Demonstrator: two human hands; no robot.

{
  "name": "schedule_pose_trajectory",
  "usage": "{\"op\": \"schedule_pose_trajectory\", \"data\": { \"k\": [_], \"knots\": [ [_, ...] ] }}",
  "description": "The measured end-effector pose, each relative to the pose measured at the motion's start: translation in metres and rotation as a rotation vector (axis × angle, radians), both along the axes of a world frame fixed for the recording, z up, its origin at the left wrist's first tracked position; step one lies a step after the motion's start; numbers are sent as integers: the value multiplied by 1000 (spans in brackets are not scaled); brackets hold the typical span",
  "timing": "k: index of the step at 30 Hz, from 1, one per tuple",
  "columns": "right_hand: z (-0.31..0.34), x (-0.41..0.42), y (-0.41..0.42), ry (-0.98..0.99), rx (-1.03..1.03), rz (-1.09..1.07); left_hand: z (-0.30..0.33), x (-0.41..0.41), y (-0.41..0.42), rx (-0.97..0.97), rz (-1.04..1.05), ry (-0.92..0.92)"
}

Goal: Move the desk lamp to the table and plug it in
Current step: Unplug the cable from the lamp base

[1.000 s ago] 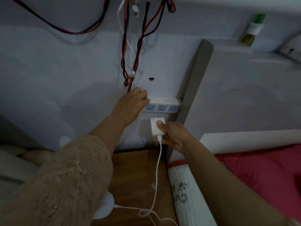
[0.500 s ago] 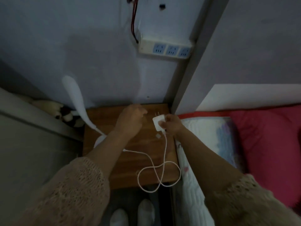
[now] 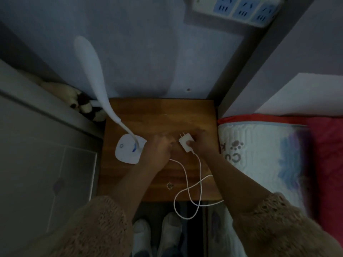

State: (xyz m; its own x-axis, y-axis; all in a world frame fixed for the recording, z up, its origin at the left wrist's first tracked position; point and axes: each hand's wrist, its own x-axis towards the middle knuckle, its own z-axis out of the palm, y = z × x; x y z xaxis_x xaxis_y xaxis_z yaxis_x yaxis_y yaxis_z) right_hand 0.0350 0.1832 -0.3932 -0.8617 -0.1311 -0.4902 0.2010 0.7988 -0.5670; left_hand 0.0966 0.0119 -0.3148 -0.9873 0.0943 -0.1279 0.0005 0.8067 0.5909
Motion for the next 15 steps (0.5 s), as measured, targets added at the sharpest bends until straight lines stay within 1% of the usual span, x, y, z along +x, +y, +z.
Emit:
{"op": "schedule_pose_trajectory", "data": {
  "k": [2, 4, 6, 8, 10, 13, 15],
  "knots": [
    [6, 2, -2, 55, 95, 42, 3, 6, -2, 24, 27, -13],
    [15, 11, -5, 156, 178, 58, 8, 14, -5, 57, 55, -25],
    [24, 21, -14, 235, 150, 135, 10, 25, -12, 70, 78, -65],
    [32, 30, -28, 254, 94, 274, 9, 37, -20, 78, 91, -106],
    [34, 34, -44, 282, 115, 399, 5, 47, -31, 65, 118, -135],
    [32, 46, -62, 220, 113, 474, -5, 60, -48, 16, 181, -202],
    [24, 55, -70, 234, 158, 523, -17, 63, -61, -20, 227, -262]
  ]
}}
